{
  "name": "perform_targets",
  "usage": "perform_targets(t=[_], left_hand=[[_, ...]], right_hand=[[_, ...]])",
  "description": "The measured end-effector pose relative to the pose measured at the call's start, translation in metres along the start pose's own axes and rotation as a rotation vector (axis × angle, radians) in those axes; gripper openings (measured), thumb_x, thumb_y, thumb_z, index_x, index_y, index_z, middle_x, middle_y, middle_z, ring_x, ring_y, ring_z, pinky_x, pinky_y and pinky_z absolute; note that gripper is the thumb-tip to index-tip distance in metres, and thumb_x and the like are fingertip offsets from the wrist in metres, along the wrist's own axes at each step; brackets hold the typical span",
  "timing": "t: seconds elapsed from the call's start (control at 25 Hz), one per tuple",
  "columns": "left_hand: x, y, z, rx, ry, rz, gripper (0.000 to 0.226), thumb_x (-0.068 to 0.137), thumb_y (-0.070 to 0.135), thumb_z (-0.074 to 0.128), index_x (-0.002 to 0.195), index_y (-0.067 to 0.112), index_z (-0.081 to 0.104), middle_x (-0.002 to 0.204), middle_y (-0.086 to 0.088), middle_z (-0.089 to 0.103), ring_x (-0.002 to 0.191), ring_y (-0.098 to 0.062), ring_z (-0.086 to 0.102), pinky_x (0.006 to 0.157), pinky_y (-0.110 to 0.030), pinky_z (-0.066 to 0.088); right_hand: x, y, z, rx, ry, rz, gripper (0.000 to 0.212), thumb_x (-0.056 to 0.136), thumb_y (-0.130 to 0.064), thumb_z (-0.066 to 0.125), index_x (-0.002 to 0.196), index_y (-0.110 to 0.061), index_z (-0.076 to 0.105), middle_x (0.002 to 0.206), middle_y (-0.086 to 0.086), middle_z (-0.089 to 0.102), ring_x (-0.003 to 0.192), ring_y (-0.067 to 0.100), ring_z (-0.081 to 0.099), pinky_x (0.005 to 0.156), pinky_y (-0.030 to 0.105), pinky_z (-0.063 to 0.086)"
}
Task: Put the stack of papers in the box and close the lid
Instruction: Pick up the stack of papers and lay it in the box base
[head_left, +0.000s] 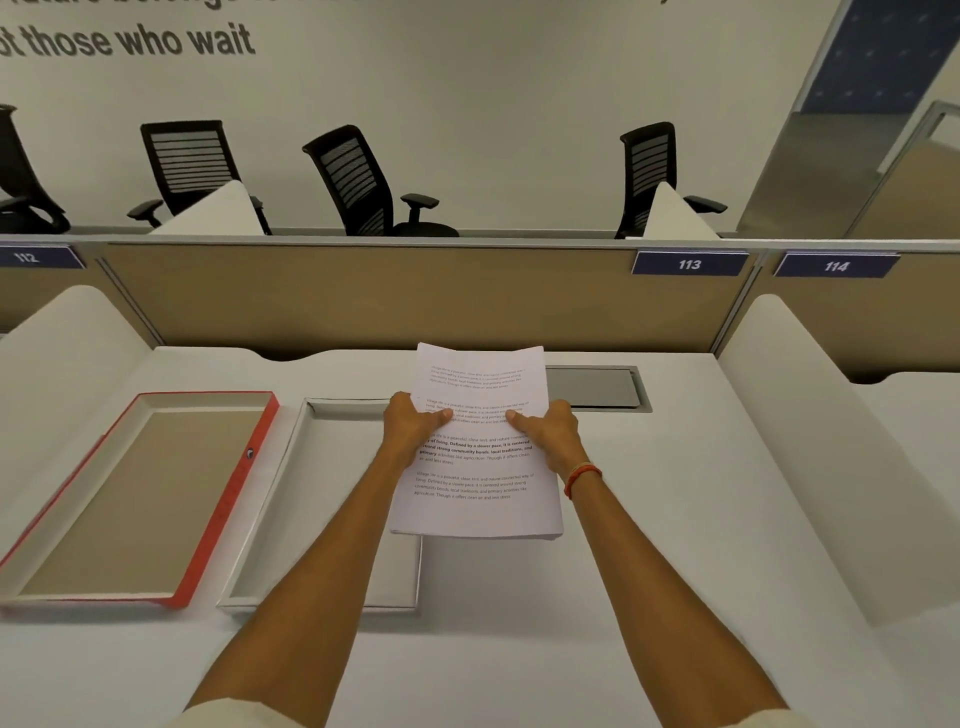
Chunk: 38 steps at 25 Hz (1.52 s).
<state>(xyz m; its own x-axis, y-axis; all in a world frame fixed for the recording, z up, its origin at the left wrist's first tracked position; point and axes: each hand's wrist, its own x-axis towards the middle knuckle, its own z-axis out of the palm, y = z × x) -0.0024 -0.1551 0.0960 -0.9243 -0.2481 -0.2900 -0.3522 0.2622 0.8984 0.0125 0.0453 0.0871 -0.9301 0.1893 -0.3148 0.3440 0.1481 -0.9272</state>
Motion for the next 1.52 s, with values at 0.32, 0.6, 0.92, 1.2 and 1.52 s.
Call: perform_targets(t=[0.32,0.6,0.92,1.2,1.52], left_hand=[[0.032,-0.037,-0.086,0.014,0.017,-0.007,0.05,0.078,0.011,0.078,0.121,0.0,0.057,0.127,-0.018,0.065,0.113,-0.036,0.064,0.093,-0.047,0.055],[0.057,-0.07,-0.135,0.055,0.028,-0.025,0.048,0.079,0.011,0.077,0.121,0.004,0.057,0.127,-0.018,0.064,0.111,-0.036,0.065,0.085,-0.042,0.056],[0.081,-0.1,-0.151,0.08,0.047,-0.073,0.046,0.076,0.008,0.079,0.118,0.0,0.062,0.123,-0.02,0.066,0.108,-0.037,0.065,0.081,-0.036,0.054],[0.092,-0.127,-0.148,0.056,0.025,-0.079,0.042,0.078,0.003,0.076,0.118,-0.002,0.063,0.122,-0.022,0.066,0.107,-0.037,0.066,0.079,-0.032,0.053],[0.098,-0.146,-0.141,0.033,0.016,-0.075,0.04,0.081,0.001,0.072,0.119,-0.003,0.062,0.125,-0.024,0.064,0.109,-0.039,0.064,0.081,-0.038,0.055]], right_hand=[[-0.011,-0.002,0.101,-0.035,-0.006,-0.007,0.034,0.08,-0.025,0.077,0.104,-0.011,0.059,0.116,0.014,0.069,0.098,0.031,0.07,0.077,0.036,0.059],[-0.006,0.004,0.169,-0.092,-0.02,0.052,0.044,0.08,-0.027,0.077,0.112,-0.003,0.059,0.116,0.015,0.069,0.098,0.031,0.07,0.075,0.035,0.059],[0.005,0.019,0.209,-0.155,-0.013,0.091,0.042,0.08,-0.021,0.077,0.113,-0.001,0.06,0.119,0.018,0.067,0.104,0.034,0.067,0.088,0.045,0.057],[0.009,0.04,0.224,-0.186,-0.025,0.155,0.042,0.084,-0.017,0.073,0.118,0.0,0.055,0.123,0.018,0.063,0.109,0.032,0.064,0.087,0.037,0.056],[0.014,0.045,0.227,-0.264,-0.085,0.187,0.041,0.089,-0.014,0.066,0.125,-0.002,0.052,0.128,0.017,0.061,0.112,0.032,0.062,0.082,0.032,0.053]])
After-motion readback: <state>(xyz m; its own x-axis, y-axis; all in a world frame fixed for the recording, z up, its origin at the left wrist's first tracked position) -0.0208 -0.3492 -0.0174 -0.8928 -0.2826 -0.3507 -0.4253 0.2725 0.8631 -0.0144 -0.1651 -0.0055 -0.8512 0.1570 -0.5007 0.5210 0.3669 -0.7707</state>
